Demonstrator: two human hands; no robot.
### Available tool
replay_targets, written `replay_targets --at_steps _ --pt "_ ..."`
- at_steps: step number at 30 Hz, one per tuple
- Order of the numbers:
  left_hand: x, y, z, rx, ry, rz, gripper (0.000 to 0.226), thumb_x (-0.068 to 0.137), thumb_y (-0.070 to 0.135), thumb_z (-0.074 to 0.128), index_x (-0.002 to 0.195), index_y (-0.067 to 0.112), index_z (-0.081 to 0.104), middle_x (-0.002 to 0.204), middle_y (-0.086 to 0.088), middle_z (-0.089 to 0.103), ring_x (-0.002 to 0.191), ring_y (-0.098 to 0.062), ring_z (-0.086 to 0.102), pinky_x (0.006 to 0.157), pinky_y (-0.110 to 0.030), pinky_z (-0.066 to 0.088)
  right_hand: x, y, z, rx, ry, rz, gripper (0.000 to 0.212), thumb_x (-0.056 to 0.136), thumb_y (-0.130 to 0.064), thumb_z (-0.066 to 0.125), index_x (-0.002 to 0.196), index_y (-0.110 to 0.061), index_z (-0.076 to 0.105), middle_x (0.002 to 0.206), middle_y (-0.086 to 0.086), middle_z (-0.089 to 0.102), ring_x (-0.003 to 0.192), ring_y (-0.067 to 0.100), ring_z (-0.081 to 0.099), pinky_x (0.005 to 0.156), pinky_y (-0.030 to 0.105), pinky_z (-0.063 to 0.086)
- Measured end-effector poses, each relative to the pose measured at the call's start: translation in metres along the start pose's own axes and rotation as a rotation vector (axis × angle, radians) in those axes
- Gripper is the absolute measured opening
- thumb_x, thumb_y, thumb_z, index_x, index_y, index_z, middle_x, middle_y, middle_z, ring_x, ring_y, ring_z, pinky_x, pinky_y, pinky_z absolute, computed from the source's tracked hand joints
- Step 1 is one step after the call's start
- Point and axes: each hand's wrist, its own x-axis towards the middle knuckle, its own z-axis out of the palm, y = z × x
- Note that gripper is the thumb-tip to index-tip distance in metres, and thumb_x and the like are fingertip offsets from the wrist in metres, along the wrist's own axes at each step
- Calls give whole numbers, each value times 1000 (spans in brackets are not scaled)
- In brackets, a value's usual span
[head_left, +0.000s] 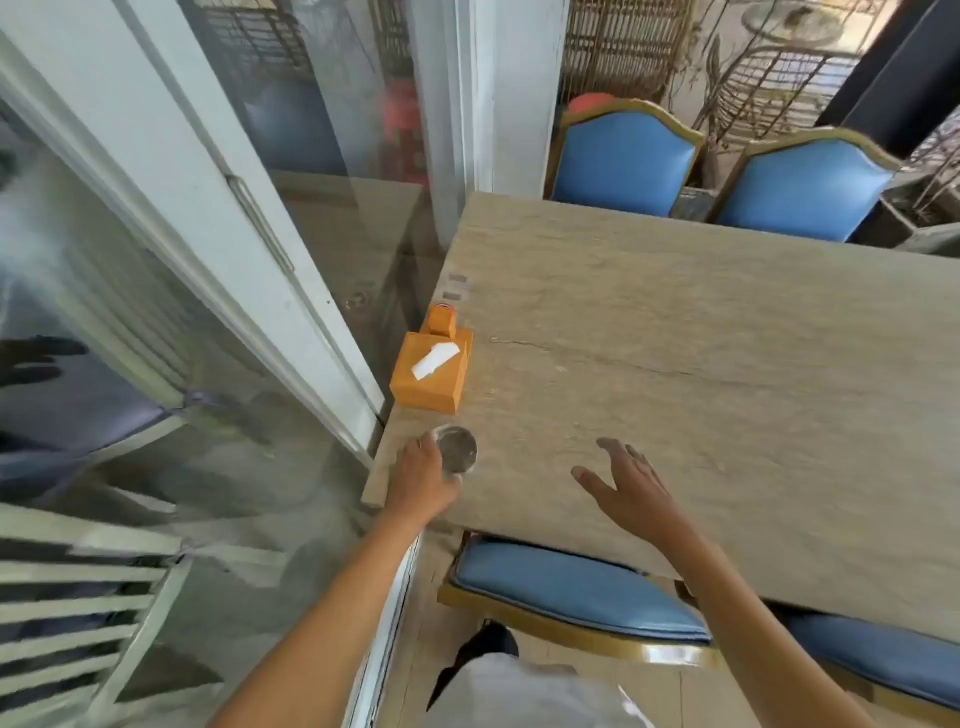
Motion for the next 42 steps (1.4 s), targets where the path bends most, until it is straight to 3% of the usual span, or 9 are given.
replay_targets --at_steps 7,13,18,23,28,33,37,42 --pt "57 -4 23 44 -144 -44 103 73 45 82 150 11 24 148 -16 35 135 -36 41 104 -48 44 26 -11 5 42 7 87 69 103 -48 53 157 -10 33 162 14 39 153 31 29 122 44 26" --pt "76 -14 50 7 -174 -56 126 64 47 88 155 9 9 156 -17 23 144 -38 28 109 -55 41 33 -5 8 87 39 149 68 102 -48 54 156 -11 35 163 12 39 156 29 23 122 44 25" --pt "82 -16 57 48 -87 -15 118 61 47 87 150 4 22 147 -20 36 135 -37 38 101 -49 47 29 5 10 100 51 190 70 101 -50 54 156 -12 35 161 11 42 151 29 33 119 45 31" --pt "86 -19 56 37 -62 6 110 53 47 91 140 12 34 138 -17 43 126 -35 43 93 -46 51 20 10 11 128 75 209 68 101 -51 55 155 -14 36 158 10 44 148 29 37 116 44 34" --pt "73 -6 43 -67 -47 29 108 51 50 88 138 16 34 137 -18 39 126 -35 37 99 -43 47 11 14 10 170 99 199 67 101 -50 55 155 -14 37 160 9 43 150 29 37 118 45 33" --pt "36 26 14 -187 46 181 107 57 49 86 143 17 32 136 -14 39 125 -32 38 98 -42 47 0 22 6 260 133 177 64 100 -53 55 152 -17 42 158 7 47 146 27 42 119 47 37" --pt "-2 59 -7 -266 147 369 105 59 53 82 144 14 35 132 -7 45 121 -24 42 100 -33 42 -13 28 3 464 164 157 52 103 -48 53 147 -20 51 152 6 53 144 23 45 119 49 39" --pt "-53 107 -18 -451 167 488 115 58 58 86 150 17 29 141 -1 42 130 -15 40 103 -21 40 -36 33 -2 869 205 86 37 108 -35 48 134 -13 63 131 7 67 127 24 62 107 41 52"
